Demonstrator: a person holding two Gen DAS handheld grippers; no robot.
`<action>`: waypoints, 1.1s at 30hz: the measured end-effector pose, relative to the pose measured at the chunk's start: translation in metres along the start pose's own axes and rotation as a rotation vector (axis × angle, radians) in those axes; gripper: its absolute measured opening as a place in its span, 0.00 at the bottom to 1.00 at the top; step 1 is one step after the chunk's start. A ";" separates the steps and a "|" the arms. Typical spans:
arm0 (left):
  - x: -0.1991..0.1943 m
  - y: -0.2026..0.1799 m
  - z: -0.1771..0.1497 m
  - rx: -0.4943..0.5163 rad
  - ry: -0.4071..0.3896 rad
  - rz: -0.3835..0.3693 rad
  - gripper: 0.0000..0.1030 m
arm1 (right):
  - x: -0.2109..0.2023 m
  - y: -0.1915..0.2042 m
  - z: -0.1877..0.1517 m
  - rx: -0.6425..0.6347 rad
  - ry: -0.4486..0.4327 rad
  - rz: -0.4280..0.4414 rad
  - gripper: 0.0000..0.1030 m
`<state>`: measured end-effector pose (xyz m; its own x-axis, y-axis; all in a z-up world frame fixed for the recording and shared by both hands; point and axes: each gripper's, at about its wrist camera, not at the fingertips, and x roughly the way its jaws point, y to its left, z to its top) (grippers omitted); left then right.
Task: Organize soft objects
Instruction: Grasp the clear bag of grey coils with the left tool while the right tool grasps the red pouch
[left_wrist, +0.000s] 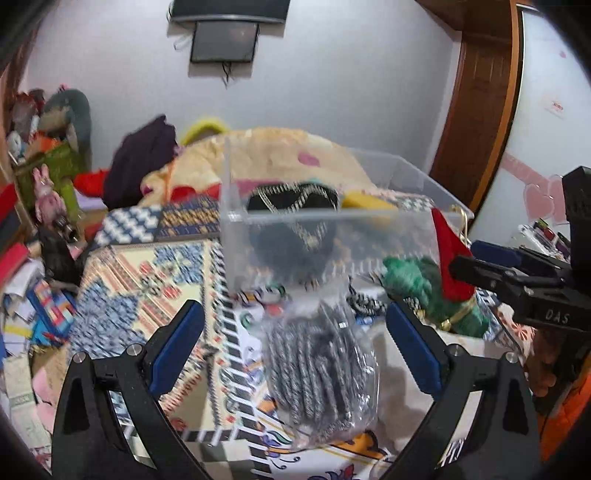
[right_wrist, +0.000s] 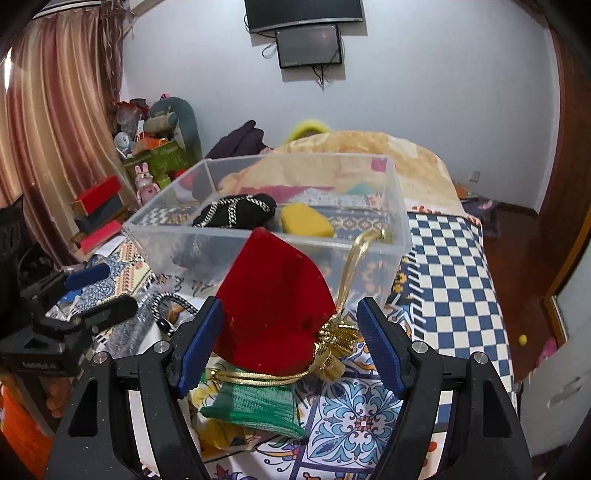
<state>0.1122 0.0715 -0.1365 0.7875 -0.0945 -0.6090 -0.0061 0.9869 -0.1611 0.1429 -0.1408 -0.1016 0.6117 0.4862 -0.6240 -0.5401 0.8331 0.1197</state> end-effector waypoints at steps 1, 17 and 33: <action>0.002 0.000 -0.002 0.000 0.005 -0.003 0.97 | 0.001 0.000 -0.001 0.002 0.010 0.002 0.70; 0.009 0.007 -0.022 -0.038 0.054 -0.031 0.57 | -0.004 -0.021 -0.009 0.066 0.013 -0.020 0.61; -0.026 -0.015 -0.027 0.008 -0.023 -0.033 0.30 | -0.027 -0.020 -0.004 0.059 -0.037 -0.016 0.23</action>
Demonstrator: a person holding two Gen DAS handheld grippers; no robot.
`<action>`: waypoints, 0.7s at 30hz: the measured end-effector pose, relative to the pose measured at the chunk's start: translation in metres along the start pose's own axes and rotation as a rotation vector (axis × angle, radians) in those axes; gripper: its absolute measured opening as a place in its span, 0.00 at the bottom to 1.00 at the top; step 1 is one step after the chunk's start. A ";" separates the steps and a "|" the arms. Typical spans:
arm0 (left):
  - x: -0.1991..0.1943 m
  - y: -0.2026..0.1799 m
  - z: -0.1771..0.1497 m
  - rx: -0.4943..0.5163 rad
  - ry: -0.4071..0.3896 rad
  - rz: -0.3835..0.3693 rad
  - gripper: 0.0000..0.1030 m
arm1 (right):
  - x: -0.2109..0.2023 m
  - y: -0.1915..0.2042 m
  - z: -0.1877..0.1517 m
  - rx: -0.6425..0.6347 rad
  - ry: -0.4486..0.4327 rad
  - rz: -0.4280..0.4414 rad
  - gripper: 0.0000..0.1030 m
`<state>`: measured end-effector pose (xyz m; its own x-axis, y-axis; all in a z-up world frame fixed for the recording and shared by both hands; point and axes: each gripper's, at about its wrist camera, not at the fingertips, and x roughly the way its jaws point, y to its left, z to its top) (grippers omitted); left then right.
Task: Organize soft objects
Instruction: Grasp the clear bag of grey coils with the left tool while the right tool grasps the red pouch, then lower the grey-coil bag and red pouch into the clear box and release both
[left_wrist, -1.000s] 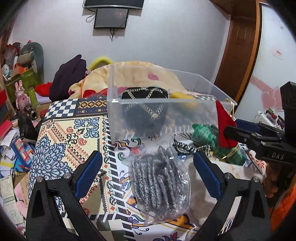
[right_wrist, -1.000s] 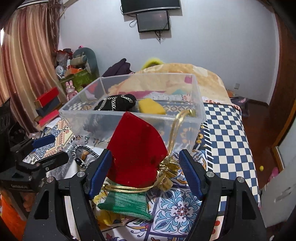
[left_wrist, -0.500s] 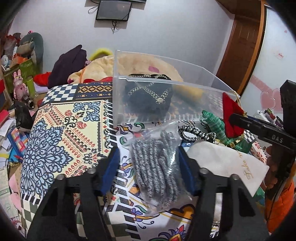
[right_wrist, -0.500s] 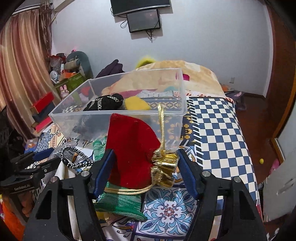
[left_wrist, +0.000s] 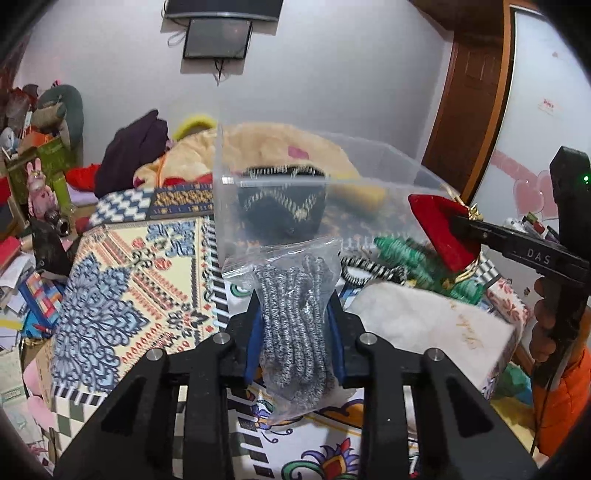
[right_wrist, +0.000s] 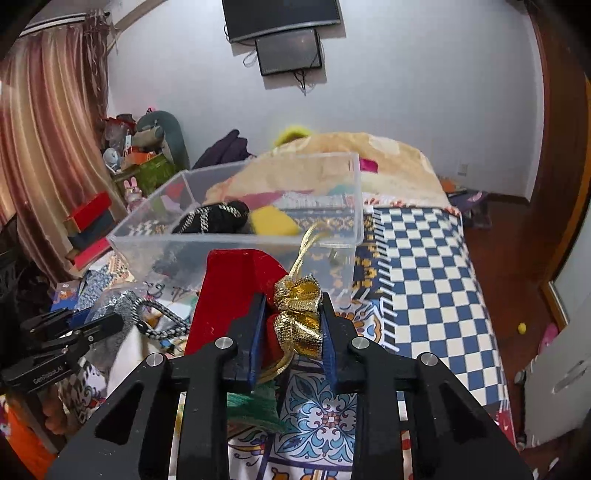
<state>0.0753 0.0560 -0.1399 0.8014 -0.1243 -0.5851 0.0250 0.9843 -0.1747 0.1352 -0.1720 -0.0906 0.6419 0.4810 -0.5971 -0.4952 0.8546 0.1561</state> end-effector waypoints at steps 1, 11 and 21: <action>-0.005 -0.001 0.001 0.001 -0.013 0.002 0.30 | -0.001 0.001 0.002 -0.002 -0.006 0.000 0.23; -0.032 0.001 0.039 -0.005 -0.116 0.011 0.30 | -0.027 0.010 0.023 -0.025 -0.096 0.000 0.23; -0.030 -0.004 0.095 0.029 -0.195 0.044 0.30 | -0.036 0.015 0.059 -0.062 -0.193 -0.034 0.23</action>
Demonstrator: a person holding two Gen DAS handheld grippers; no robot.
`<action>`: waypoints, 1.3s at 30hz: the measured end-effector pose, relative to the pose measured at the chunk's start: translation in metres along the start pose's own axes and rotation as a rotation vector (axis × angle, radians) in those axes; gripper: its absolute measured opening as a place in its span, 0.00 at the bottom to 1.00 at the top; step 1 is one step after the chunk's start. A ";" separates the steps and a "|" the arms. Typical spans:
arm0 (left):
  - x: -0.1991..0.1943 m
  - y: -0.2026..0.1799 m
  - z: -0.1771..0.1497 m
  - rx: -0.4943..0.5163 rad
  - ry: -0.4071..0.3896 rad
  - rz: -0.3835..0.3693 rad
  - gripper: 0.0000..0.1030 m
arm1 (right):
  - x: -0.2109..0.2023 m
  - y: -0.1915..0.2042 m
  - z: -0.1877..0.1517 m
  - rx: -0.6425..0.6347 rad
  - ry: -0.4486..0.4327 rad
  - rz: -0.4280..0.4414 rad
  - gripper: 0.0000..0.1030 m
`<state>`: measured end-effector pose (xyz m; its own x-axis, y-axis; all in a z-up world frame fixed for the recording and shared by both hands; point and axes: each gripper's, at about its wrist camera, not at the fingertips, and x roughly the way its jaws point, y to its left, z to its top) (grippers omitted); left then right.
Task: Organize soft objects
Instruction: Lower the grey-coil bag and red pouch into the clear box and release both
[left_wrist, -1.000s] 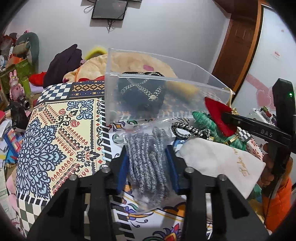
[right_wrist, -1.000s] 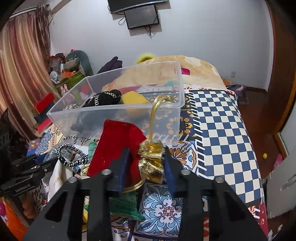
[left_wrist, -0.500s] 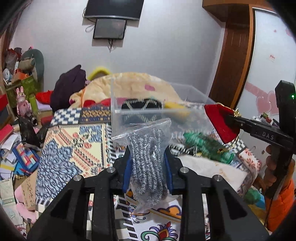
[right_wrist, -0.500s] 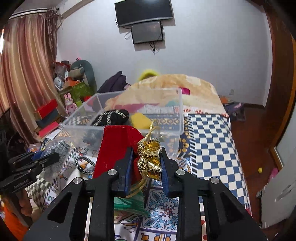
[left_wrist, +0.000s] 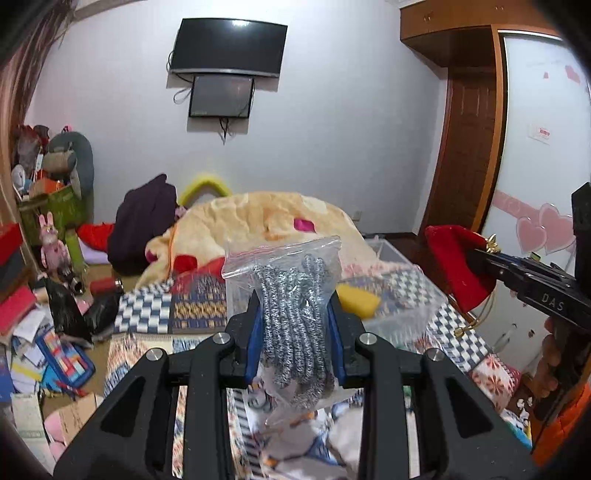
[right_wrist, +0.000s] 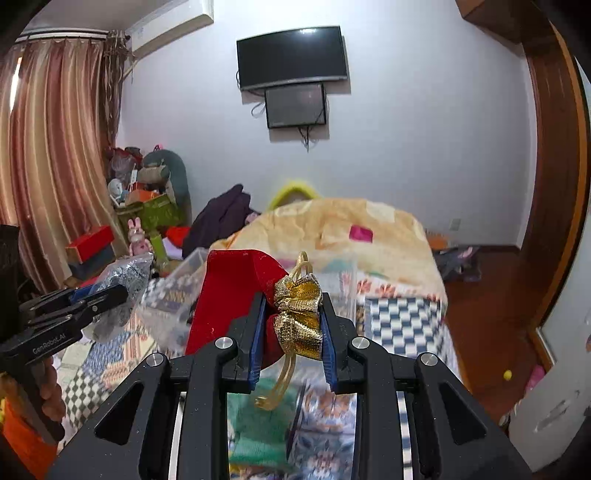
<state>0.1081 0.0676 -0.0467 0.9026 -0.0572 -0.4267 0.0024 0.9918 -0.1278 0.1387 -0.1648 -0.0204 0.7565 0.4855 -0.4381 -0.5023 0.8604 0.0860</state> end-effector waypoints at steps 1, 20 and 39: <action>0.002 0.000 0.002 0.002 -0.002 0.004 0.30 | 0.001 0.000 0.003 0.001 -0.008 0.001 0.23; 0.093 0.004 0.022 0.007 0.129 0.067 0.30 | 0.076 0.024 0.016 -0.069 0.097 0.004 0.23; 0.136 0.000 0.003 0.048 0.259 0.096 0.32 | 0.120 0.031 -0.007 -0.174 0.310 0.005 0.24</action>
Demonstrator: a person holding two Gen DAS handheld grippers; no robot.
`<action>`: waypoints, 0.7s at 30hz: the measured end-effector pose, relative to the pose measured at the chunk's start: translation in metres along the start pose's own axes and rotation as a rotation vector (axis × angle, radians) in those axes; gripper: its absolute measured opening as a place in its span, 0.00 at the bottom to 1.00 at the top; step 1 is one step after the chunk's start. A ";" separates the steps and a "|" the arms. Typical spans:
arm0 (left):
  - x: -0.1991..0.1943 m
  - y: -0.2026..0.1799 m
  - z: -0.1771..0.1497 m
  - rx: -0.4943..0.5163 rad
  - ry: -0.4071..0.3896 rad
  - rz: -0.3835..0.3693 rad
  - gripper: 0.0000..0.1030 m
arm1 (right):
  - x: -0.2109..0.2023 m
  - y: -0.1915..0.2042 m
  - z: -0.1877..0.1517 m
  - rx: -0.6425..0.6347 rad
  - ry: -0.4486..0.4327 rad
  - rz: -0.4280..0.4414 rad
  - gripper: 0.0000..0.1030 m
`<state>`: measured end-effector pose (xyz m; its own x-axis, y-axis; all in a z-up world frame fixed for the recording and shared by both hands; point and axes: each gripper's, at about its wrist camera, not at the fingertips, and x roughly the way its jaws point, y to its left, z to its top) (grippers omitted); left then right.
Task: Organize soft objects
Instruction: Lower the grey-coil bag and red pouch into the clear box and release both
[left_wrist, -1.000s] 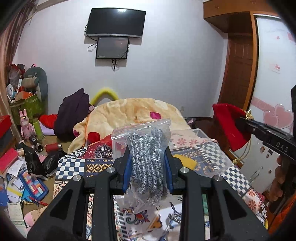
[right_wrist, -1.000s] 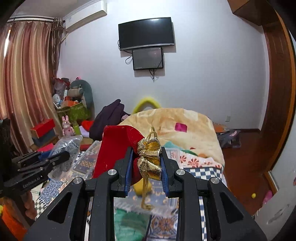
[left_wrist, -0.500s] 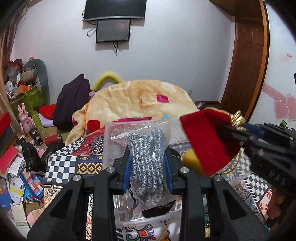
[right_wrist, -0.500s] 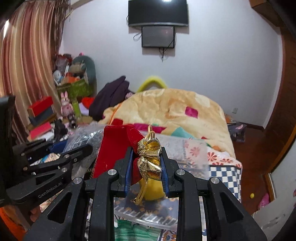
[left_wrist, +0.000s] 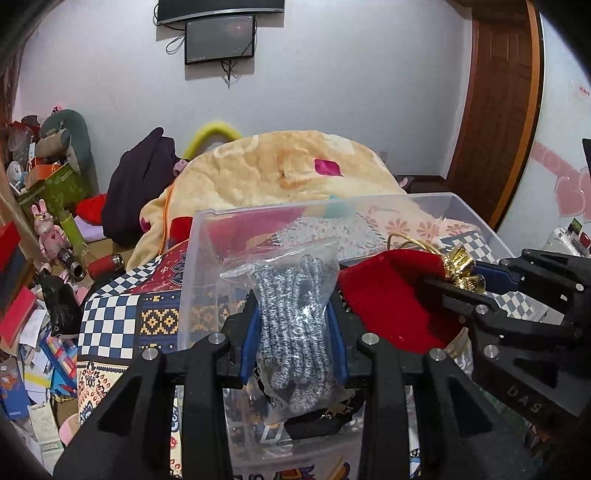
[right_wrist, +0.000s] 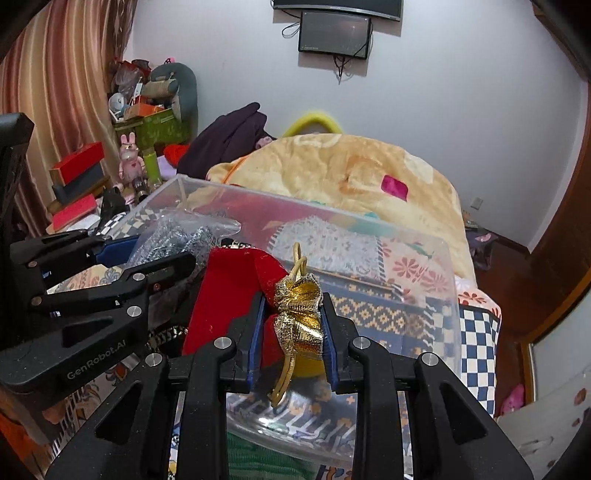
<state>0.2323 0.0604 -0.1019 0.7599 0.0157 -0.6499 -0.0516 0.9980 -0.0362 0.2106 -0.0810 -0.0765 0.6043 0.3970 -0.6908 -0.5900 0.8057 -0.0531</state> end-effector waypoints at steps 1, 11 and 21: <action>-0.001 0.000 0.000 0.001 0.000 -0.002 0.33 | -0.002 0.000 0.000 0.000 0.003 0.002 0.25; -0.033 -0.003 -0.003 0.005 -0.056 -0.027 0.49 | -0.018 -0.002 -0.003 0.002 -0.009 0.028 0.38; -0.085 -0.004 -0.014 0.000 -0.152 -0.060 0.72 | -0.059 -0.010 -0.013 0.032 -0.116 0.038 0.55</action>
<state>0.1589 0.0540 -0.0578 0.8508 -0.0345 -0.5243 -0.0034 0.9975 -0.0712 0.1738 -0.1186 -0.0444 0.6410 0.4743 -0.6034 -0.5974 0.8019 -0.0042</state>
